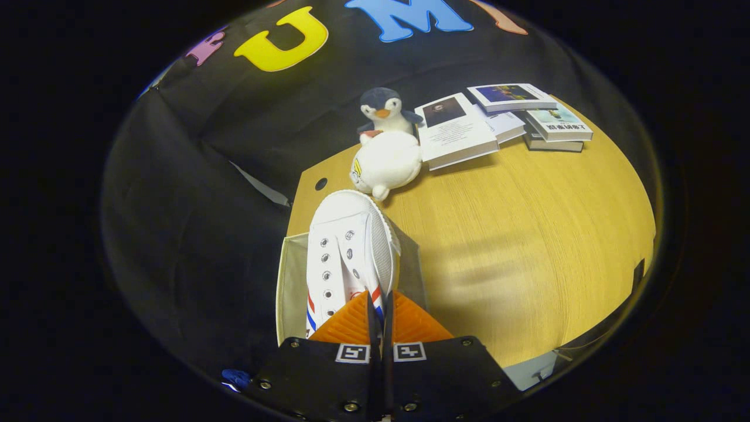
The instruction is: Open the storage box then place both shoes into the box .Put the left shoe in first, then the right shoe, with the right side of both shoes facing outward in a uniform manner.
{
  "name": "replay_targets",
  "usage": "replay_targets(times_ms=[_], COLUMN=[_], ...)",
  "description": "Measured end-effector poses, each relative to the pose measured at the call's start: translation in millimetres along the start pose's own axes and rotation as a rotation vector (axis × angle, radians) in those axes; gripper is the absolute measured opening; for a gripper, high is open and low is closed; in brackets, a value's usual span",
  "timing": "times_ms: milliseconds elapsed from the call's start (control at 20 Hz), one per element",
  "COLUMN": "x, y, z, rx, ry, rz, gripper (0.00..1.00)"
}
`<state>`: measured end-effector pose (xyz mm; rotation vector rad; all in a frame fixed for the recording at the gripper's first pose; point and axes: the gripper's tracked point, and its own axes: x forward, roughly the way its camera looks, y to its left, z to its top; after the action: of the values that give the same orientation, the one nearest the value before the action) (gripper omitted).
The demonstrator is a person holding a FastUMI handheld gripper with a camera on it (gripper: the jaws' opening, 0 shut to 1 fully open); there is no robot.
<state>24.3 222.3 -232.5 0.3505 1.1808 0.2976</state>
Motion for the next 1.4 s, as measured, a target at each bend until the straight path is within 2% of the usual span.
replay_targets(times_ms=[200,650,750,800,850,950,1200,1400], x=[15,19,21,14,8,-7,-57,-103], y=[8,9,20,26,28,30,35,20], z=[-16,-19,-21,-13,-5,8,43,65], rx=[-0.009,-0.034,-0.003,0.012,0.016,-0.016,-0.138,-0.23], ry=[0.024,-0.013,-0.019,-0.049,-0.078,-0.13,-0.293,-0.416], rz=[-0.023,-0.082,-0.029,0.003,0.018,0.025,0.05,0.032], gripper=[0.01,0.01,0.17,0.38,0.52,0.99,0.98,0.98])
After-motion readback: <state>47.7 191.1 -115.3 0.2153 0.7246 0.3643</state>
